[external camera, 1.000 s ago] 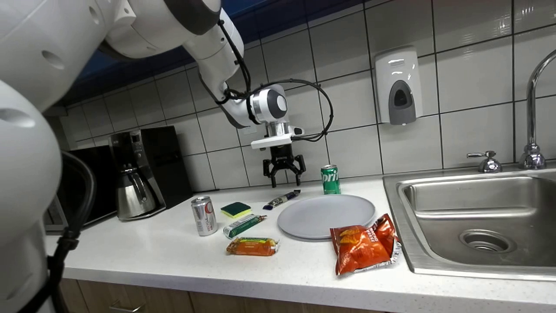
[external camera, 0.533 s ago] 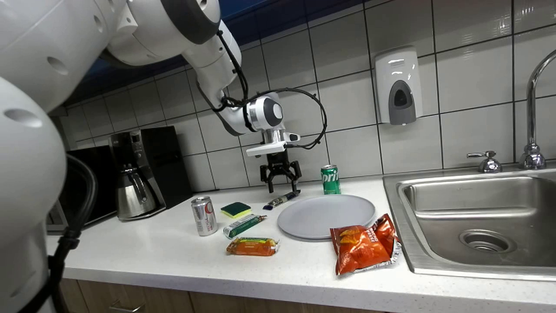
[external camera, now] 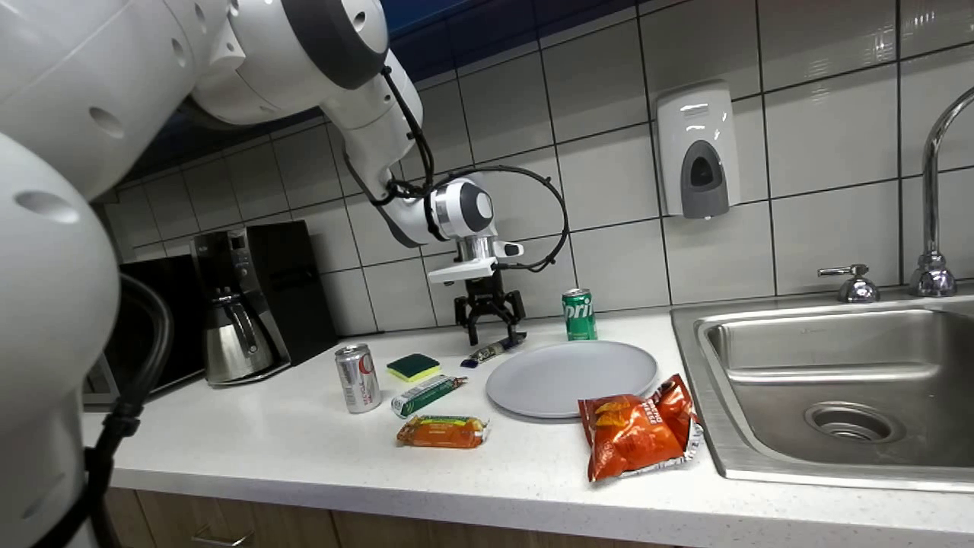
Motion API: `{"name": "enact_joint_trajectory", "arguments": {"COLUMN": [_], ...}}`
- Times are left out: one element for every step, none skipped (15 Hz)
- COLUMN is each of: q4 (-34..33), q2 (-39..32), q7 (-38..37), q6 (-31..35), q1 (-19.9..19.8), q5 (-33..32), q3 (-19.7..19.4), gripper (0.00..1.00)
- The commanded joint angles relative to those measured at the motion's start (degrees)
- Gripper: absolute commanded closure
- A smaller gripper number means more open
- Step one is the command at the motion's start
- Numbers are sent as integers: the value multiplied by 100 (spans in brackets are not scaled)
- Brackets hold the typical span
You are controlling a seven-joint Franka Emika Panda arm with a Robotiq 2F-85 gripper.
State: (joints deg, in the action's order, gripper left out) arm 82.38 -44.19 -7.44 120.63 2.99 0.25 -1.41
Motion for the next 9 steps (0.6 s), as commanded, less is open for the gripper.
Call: {"name": "enact_joint_trajectory", "arguments": {"q4": [-116,-114,-114,-113,-108,-103,-96,-93,-103], "q2": [-74,-66,-59,-51,-43,-33,-19,-13,-28], "q7": [-208,-211,-215,-217,-225,-231,-230,-230,-230], "q6": [4,7,8,11,18,25,34,36,29], "q1": [28,25,23,20,19,20,21,23,22], "q5": [9,12,12,12,12,13,16,14,15], "q3": [-17,-15,-16,-16,-17,-17,-12,-12,-12], "gripper": [0,0,0,0,0,0,0,0,0]}}
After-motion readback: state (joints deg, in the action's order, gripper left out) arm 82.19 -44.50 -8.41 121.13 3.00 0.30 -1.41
